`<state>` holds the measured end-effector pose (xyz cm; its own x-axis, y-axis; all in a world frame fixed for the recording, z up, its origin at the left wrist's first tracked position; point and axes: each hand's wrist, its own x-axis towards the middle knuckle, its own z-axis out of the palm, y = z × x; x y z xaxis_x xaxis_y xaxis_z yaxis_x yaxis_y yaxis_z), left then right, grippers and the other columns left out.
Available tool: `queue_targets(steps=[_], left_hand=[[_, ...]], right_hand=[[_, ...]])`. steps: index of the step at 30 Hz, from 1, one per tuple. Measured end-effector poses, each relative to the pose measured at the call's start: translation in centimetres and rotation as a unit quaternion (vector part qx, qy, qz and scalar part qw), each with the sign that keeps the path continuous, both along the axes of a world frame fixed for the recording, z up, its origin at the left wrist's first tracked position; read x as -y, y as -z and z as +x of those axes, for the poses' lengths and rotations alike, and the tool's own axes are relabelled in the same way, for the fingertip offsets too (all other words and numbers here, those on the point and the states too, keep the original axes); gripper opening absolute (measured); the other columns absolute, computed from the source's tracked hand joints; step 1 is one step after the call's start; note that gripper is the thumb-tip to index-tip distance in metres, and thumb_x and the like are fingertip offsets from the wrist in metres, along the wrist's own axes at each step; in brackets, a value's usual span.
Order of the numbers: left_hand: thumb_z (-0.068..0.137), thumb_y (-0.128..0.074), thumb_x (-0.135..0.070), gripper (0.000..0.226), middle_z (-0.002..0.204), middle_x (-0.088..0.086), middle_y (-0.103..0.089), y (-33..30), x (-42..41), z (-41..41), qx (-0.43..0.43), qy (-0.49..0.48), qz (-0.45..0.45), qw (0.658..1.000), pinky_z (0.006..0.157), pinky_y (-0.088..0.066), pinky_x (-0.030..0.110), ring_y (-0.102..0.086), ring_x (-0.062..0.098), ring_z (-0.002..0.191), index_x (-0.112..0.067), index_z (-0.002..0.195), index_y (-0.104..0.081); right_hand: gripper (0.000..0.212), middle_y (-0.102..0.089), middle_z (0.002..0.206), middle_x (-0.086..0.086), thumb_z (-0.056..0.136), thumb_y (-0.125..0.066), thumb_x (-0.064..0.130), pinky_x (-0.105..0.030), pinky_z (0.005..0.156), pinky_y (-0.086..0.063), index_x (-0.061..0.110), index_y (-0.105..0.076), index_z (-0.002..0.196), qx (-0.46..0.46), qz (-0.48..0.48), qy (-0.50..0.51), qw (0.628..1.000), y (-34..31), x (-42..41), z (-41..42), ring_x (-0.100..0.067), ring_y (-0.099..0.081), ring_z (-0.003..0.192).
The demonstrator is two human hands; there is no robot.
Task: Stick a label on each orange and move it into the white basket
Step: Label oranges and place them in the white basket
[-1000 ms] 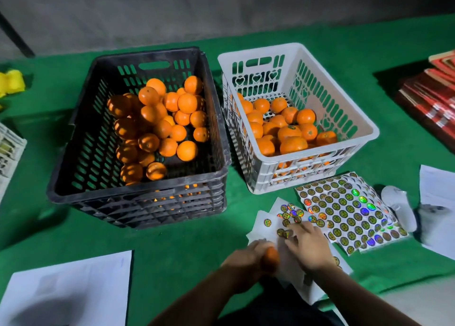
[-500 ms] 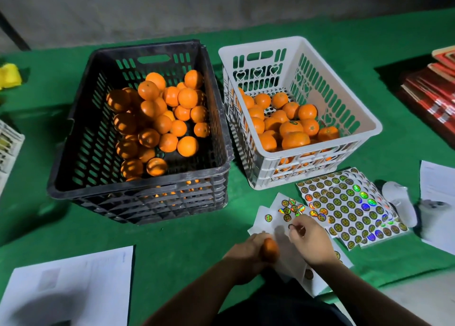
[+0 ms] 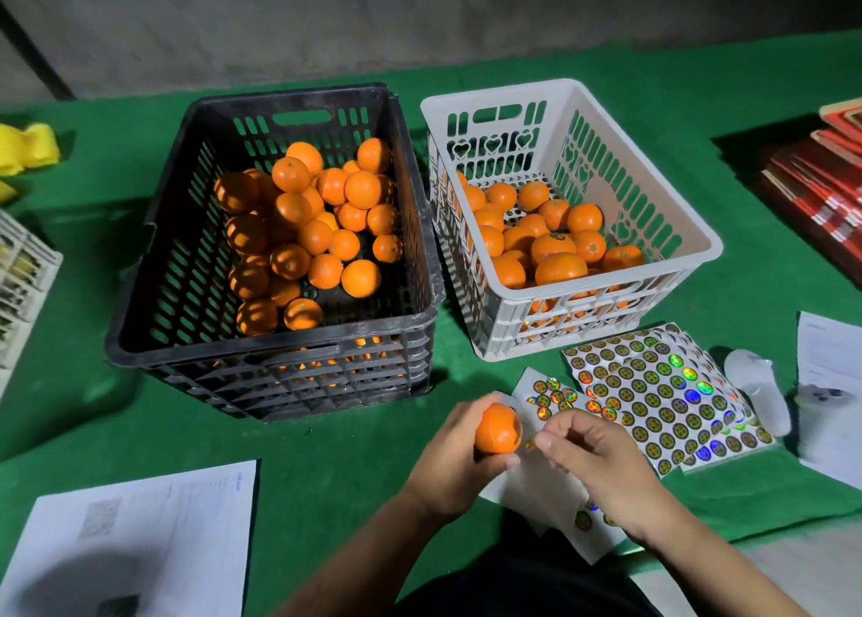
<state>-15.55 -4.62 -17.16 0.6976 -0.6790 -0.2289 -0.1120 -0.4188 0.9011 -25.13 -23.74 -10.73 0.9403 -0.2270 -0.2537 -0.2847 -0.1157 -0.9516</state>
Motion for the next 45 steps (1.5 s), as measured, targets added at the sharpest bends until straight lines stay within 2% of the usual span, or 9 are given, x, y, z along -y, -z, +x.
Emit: queue_targets(steps=[9, 12, 15, 18, 24, 33, 37, 40, 45], left_hand=[[0.083, -0.074, -0.048, 0.070, 0.135, -0.025, -0.043, -2.6, 0.4, -1.3, 0.036, -0.010, -0.005, 0.999, 0.106, -0.049, 0.042, -0.056, 0.007, 0.122, -0.060, 0.140, -0.036], [0.082, -0.074, -0.053, 0.063, 0.129, -0.029, -0.045, -2.9, 0.3, -1.5, 0.034, -0.023, -0.010, 0.999, 0.102, -0.050, 0.039, -0.057, 0.000, 0.117, -0.063, 0.134, -0.039], [0.080, -0.075, -0.058, 0.065, 0.130, -0.029, -0.045, -3.1, 0.3, -1.7, 0.017, -0.038, -0.021, 0.999, 0.102, -0.052, 0.039, -0.057, 0.001, 0.118, -0.059, 0.136, -0.042], [0.080, -0.077, -0.054, 0.068, 0.132, -0.028, -0.045, -3.2, 0.2, -1.7, -0.006, -0.041, -0.037, 0.998, 0.103, -0.053, 0.039, -0.057, 0.004, 0.122, -0.059, 0.138, -0.042], [0.081, -0.077, -0.050, 0.072, 0.135, -0.024, -0.046, -3.3, 0.5, -1.7, -0.033, -0.049, -0.048, 0.997, 0.105, -0.053, 0.040, -0.057, 0.005, 0.124, -0.058, 0.141, -0.039], [0.079, -0.075, -0.051, 0.072, 0.132, -0.030, -0.045, -3.8, 0.3, -1.7, -0.033, -0.055, -0.052, 0.997, 0.106, -0.051, 0.033, -0.054, 0.000, 0.124, -0.057, 0.141, -0.039], [0.083, -0.076, -0.043, 0.073, 0.138, -0.021, -0.046, -4.1, 0.0, -1.6, -0.051, -0.059, -0.077, 0.994, 0.104, -0.048, 0.021, -0.055, -0.001, 0.124, -0.049, 0.146, -0.040], [0.084, -0.066, -0.032, 0.069, 0.138, -0.008, -0.047, -4.2, -0.3, -1.5, -0.095, -0.050, -0.107, 0.988, 0.091, -0.049, 0.019, -0.062, 0.002, 0.102, -0.048, 0.145, -0.040], [0.075, -0.054, -0.035, 0.065, 0.134, 0.007, -0.055, -4.9, 0.0, -1.4, -0.183, -0.065, -0.150, 0.969, 0.087, -0.045, 0.029, -0.056, 0.016, 0.101, -0.035, 0.140, -0.047]], right_hand=[[0.018, -0.066, 0.068, 0.004, 0.090, -0.079, 0.027, -0.020, 0.059, -0.042, 0.033, -0.066, 0.079, 0.005, -0.150, -0.011, 0.989, -0.7, -1.8, 1.1, -0.005, -0.055, 0.062], [0.017, -0.067, 0.071, 0.006, 0.092, -0.076, 0.033, -0.028, 0.061, -0.047, 0.036, -0.062, 0.083, 0.003, -0.192, -0.021, 0.981, -0.9, -2.2, 1.2, -0.010, -0.060, 0.065], [0.020, -0.064, 0.072, -0.004, 0.095, -0.074, 0.026, -0.028, 0.062, -0.046, 0.034, -0.062, 0.080, 0.009, -0.135, -0.004, 0.991, -1.3, -2.5, 1.5, -0.017, -0.060, 0.066], [0.024, -0.061, 0.066, -0.001, 0.096, -0.072, 0.021, -0.019, 0.063, -0.043, 0.028, -0.062, 0.076, 0.013, -0.093, 0.001, 0.996, -1.9, -2.4, 1.5, -0.008, -0.055, 0.064], [0.021, -0.061, 0.068, -0.007, 0.096, -0.069, 0.018, -0.020, 0.060, -0.048, 0.003, -0.060, 0.084, 0.065, 0.010, 0.096, 0.993, -2.7, -2.8, 1.8, -0.013, -0.058, 0.062], [0.012, -0.068, 0.089, 0.009, 0.094, -0.073, 0.014, -0.024, 0.078, -0.051, 0.025, -0.068, 0.092, 0.121, -0.178, 0.020, 0.976, -2.6, -2.6, 1.2, -0.017, -0.066, 0.087], [0.012, -0.067, 0.088, 0.007, 0.095, -0.073, 0.017, -0.027, 0.077, -0.050, 0.026, -0.066, 0.092, 0.149, -0.196, -0.039, 0.968, -2.7, -1.7, 0.9, -0.019, -0.064, 0.085], [0.007, -0.063, 0.091, 0.006, 0.095, -0.070, 0.025, -0.030, 0.078, -0.048, 0.025, -0.064, 0.092, 0.167, -0.206, -0.078, 0.961, -2.7, -1.5, 0.6, -0.021, -0.060, 0.088], [0.005, -0.064, 0.093, 0.003, 0.095, -0.069, 0.022, -0.042, 0.080, -0.048, 0.021, -0.064, 0.094, 0.185, -0.183, -0.090, 0.961, -2.7, -1.4, 0.1, -0.026, -0.060, 0.091]])
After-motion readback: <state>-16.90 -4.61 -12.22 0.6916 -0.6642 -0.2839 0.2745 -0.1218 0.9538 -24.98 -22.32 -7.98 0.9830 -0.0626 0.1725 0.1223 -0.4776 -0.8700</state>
